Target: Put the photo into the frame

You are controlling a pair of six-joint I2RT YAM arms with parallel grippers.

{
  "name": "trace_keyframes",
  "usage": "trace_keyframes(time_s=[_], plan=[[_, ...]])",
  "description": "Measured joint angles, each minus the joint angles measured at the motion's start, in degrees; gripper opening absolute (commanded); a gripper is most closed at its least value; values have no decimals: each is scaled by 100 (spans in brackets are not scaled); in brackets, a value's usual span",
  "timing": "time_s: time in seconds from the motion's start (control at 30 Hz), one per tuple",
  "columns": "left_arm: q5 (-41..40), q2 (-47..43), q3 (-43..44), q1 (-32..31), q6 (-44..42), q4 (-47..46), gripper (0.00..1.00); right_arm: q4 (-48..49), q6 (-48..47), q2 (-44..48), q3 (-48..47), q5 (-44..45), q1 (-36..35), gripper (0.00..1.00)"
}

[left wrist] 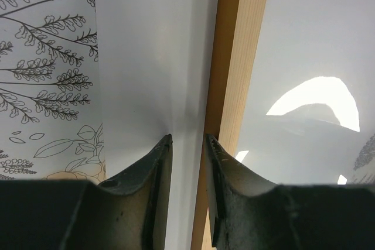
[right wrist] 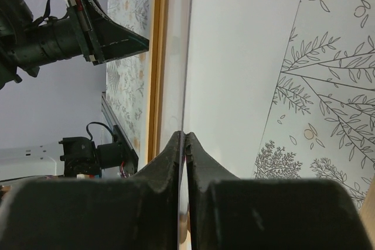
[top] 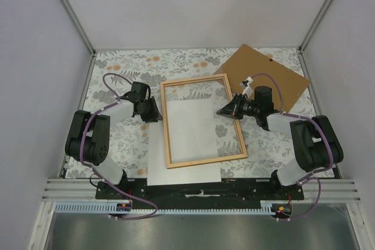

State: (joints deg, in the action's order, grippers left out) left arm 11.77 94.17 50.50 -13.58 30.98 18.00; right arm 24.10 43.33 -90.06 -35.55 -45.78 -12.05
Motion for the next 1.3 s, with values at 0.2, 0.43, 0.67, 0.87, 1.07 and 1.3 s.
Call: trace_keyframes(time_s=[0.2,0.43,0.67,0.87,1.07,1.3], plan=[[11,0,0,0,-2,0,35,-420,-267,0,-70,205,-50,22],[46,20,0,-2,-2,-2,34,-852,-540,42,-179,389,-74,26],[70,31,0,-4,-2,-2,34,-1311,-822,160,-302,623,-105,32],[92,31,0,-22,-2,-2,34,-1670,-1043,293,-365,804,-136,38],[107,31,0,-39,-2,-2,34,-1917,-1185,369,-404,933,-136,39],[140,31,0,-39,-2,-2,34,-2210,-1327,490,-422,1143,-136,40]])
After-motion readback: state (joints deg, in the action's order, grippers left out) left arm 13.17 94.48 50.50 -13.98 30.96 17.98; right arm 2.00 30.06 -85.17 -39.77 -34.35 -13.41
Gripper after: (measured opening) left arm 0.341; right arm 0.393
